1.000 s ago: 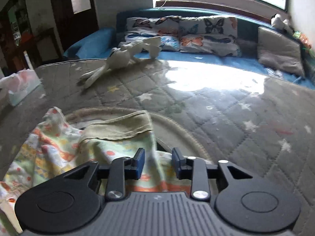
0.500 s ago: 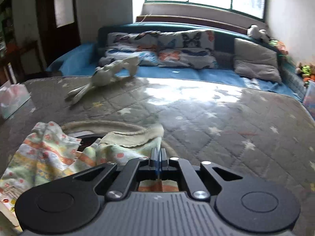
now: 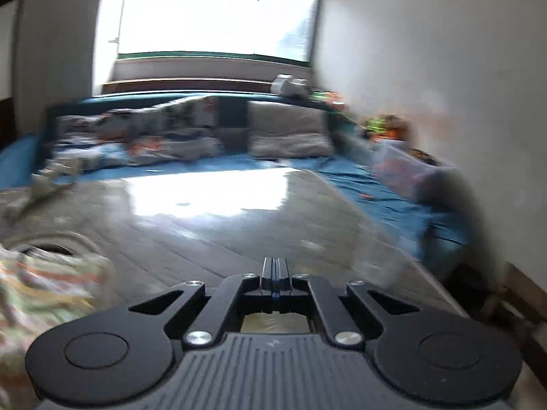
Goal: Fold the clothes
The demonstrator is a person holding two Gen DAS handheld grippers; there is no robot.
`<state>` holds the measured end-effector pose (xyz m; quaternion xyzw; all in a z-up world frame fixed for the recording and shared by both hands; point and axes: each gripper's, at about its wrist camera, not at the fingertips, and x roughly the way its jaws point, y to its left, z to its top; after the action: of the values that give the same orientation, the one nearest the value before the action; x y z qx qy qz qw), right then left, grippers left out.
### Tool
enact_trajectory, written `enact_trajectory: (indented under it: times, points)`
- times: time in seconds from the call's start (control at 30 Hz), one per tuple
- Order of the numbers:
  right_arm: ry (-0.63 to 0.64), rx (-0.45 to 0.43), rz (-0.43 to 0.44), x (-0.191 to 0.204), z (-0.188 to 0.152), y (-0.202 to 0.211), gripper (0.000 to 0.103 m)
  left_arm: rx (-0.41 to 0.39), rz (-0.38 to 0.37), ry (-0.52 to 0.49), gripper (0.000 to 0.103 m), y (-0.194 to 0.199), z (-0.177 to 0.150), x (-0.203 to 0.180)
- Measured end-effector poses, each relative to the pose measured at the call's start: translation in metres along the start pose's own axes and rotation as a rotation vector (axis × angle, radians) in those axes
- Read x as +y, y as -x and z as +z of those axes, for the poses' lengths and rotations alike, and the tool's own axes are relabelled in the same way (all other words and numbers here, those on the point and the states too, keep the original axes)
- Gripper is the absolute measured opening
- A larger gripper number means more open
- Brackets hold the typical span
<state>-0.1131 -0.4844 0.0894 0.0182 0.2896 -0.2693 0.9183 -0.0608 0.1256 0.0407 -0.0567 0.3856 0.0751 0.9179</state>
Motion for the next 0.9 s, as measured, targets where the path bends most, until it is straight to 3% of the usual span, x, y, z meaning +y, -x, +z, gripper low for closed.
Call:
enact_trajectory:
  times: [0.2, 0.33, 0.43, 0.53, 0.77, 0.9]
  points:
    - [-0.017, 0.128, 0.055, -0.02, -0.045, -0.006, 0.007, -0.007, 0.018, -0.06, 0.011, 0.008, 0.0, -0.004]
    - [-0.028, 0.148, 0.077, -0.015, -0.055, -0.021, 0.036, -0.034, 0.02, -0.079, 0.031, 0.023, 0.002, -0.001]
    - [-0.038, 0.157, 0.082, -0.016, -0.057, -0.035, 0.039, -0.057, -0.028, -0.104, 0.033, 0.037, 0.001, -0.01]
    - [-0.048, 0.158, 0.073, -0.018, -0.056, -0.047, 0.047, -0.076, -0.116, -0.163, 0.037, 0.048, -0.004, -0.035]
    - [-0.079, 0.189, 0.094, -0.023, -0.061, -0.066, 0.048, -0.104, -0.397, -0.368, 0.042, 0.069, -0.022, -0.124]
    - [-0.11, 0.19, 0.117, -0.029, -0.064, -0.066, 0.047, -0.081, -0.57, -0.48, 0.049, 0.079, -0.036, -0.178]
